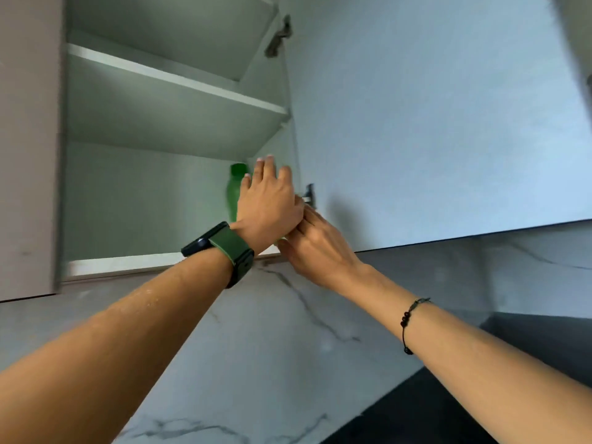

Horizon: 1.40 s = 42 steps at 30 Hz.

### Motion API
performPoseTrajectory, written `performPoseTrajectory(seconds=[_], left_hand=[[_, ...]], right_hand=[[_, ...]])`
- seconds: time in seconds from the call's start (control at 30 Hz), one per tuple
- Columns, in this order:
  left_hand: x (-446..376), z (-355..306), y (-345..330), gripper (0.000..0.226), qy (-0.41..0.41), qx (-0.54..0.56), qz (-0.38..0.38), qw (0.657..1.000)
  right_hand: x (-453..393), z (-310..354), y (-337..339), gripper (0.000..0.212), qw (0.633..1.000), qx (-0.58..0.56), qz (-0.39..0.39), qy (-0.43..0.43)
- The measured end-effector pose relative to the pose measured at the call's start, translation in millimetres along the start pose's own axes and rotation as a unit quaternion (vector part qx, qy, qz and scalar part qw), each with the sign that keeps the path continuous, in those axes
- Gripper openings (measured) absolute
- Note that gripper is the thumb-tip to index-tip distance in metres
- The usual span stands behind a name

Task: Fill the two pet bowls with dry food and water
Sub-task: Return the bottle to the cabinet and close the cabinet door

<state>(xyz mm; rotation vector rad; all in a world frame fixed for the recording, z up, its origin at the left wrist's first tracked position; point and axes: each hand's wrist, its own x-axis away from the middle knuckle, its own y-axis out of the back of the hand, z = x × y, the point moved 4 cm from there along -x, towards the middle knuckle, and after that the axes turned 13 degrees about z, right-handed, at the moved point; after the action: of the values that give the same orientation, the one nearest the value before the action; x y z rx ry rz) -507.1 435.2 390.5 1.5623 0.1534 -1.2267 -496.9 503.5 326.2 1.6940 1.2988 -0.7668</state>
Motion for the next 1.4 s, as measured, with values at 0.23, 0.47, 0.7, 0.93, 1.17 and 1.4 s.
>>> performPoseTrajectory(seconds=[0.23,0.47,0.7,0.93,1.17,1.4], left_hand=[[-21,-166,31,0.041,-0.172,0.166,-0.099,0.966],[-10,-265,78,0.040,-0.296,0.230,-0.181,0.909],[-18,-303,52,0.037,-0.334,0.095,-0.024,0.937],[-5,-291,63,0.036,-0.366,-0.016,-0.089,0.926],[33,-226,96,0.040,-0.400,0.009,-0.231,0.887],[80,-91,127,0.040,-0.423,0.068,-0.292,0.855]], right_hand=[[58,-89,106,0.023,0.984,0.115,-0.022,-0.136],[105,-137,194,0.042,0.934,0.214,-0.039,-0.282],[140,-156,189,0.024,0.879,0.049,0.074,-0.469],[142,-149,182,0.003,0.882,0.007,-0.005,-0.472],[119,-85,189,0.033,0.924,-0.038,-0.168,-0.341],[67,37,168,0.054,0.939,-0.184,-0.239,-0.165]])
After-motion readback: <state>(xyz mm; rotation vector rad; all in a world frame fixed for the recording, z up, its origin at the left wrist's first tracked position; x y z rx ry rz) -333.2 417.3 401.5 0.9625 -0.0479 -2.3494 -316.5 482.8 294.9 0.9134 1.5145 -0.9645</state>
